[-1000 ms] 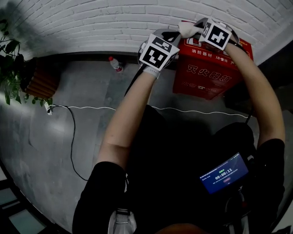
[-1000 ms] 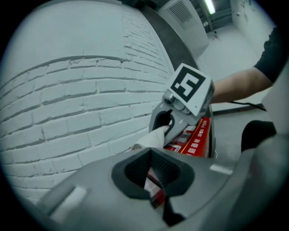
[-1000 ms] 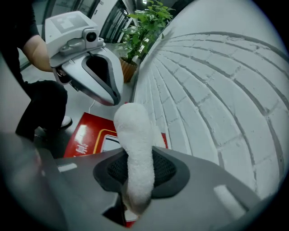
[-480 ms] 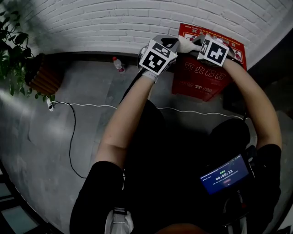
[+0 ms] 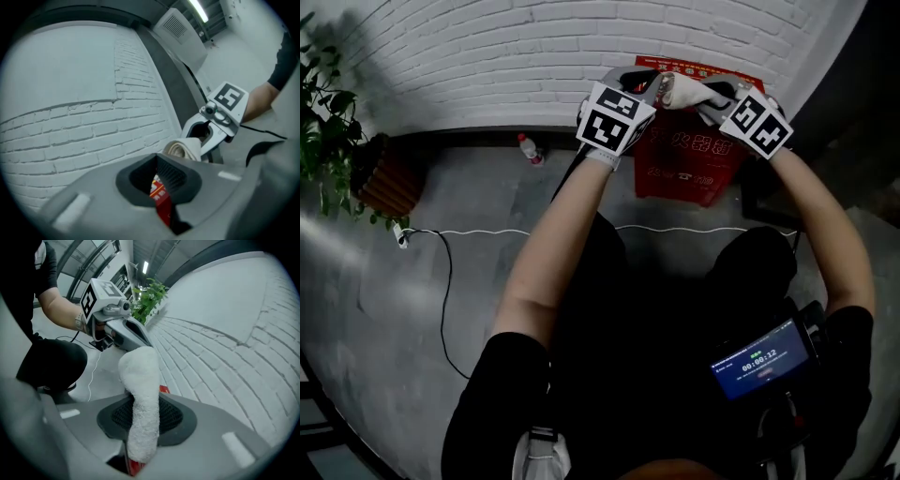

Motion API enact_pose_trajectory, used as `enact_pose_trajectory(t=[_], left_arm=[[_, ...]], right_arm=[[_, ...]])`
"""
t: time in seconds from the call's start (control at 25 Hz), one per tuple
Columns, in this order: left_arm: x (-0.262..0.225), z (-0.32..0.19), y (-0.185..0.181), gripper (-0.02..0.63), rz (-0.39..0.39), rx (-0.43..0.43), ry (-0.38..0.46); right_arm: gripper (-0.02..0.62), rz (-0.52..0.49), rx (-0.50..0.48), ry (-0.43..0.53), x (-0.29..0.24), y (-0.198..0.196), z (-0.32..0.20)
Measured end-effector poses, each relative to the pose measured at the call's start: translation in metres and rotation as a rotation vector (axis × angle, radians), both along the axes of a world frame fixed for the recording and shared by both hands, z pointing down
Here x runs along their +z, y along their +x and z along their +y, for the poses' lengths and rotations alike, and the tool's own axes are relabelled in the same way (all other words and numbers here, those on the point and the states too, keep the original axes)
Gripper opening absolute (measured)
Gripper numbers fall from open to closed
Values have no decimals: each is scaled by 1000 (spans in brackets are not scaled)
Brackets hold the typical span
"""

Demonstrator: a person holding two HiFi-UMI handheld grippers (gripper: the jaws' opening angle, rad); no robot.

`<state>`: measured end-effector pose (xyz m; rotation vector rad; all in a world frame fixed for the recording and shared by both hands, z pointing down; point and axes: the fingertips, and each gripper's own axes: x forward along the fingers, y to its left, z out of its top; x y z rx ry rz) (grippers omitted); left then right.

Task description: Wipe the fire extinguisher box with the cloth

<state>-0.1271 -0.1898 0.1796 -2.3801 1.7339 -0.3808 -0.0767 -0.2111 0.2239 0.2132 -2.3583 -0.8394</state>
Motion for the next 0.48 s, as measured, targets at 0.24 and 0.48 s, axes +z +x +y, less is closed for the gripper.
enact_pose_trajectory(t=[0.24,0.48], left_arm=[[-30,-7,63,3,39,87,124],[-48,-19,119,3,160,212,247]], right_arm=[[104,-184,132,17,-48,72,-35],[104,-379,245,3,-74,129,-57]])
